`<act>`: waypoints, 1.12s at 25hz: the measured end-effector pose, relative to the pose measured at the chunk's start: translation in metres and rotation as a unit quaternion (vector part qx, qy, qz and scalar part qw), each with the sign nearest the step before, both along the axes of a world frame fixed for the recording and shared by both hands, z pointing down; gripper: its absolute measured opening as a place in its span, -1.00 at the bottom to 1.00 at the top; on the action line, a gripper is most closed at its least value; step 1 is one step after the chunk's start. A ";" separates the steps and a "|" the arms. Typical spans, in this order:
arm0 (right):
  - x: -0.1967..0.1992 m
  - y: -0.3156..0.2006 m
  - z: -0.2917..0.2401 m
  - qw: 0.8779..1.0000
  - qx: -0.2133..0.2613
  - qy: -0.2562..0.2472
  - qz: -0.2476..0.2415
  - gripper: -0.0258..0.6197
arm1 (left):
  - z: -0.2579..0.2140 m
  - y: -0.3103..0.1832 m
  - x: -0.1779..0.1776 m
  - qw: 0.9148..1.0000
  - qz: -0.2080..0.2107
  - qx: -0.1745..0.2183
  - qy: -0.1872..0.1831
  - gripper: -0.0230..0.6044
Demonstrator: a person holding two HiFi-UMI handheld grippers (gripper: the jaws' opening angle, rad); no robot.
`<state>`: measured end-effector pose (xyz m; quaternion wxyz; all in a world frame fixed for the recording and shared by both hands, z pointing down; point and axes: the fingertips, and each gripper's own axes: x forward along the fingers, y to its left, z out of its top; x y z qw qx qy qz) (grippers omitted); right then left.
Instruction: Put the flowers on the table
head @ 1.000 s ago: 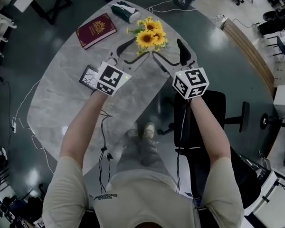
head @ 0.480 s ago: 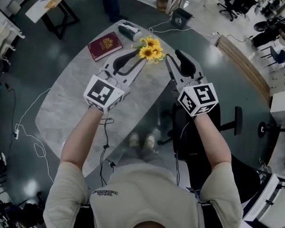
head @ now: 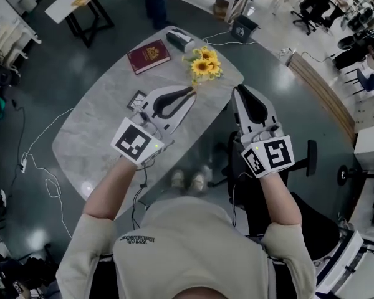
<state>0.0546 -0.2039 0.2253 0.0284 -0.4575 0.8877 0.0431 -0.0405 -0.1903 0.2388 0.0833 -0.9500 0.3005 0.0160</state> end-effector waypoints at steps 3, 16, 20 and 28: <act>-0.009 0.018 0.006 1.000 -0.004 0.014 -0.012 -0.78 | 0.005 0.017 -0.005 1.000 -0.011 -0.019 0.007 -0.83; -0.032 0.053 0.037 0.997 -0.054 -0.013 -0.046 -0.83 | 0.031 0.058 -0.001 0.998 -0.033 -0.061 0.008 -0.91; -0.036 0.056 0.037 0.998 -0.050 -0.015 -0.047 -0.83 | 0.031 0.062 0.005 0.998 -0.034 -0.053 0.001 -0.91; -0.044 0.054 0.036 0.997 -0.047 -0.011 -0.056 -0.86 | 0.025 0.051 0.004 0.998 -0.038 -0.048 0.006 -0.91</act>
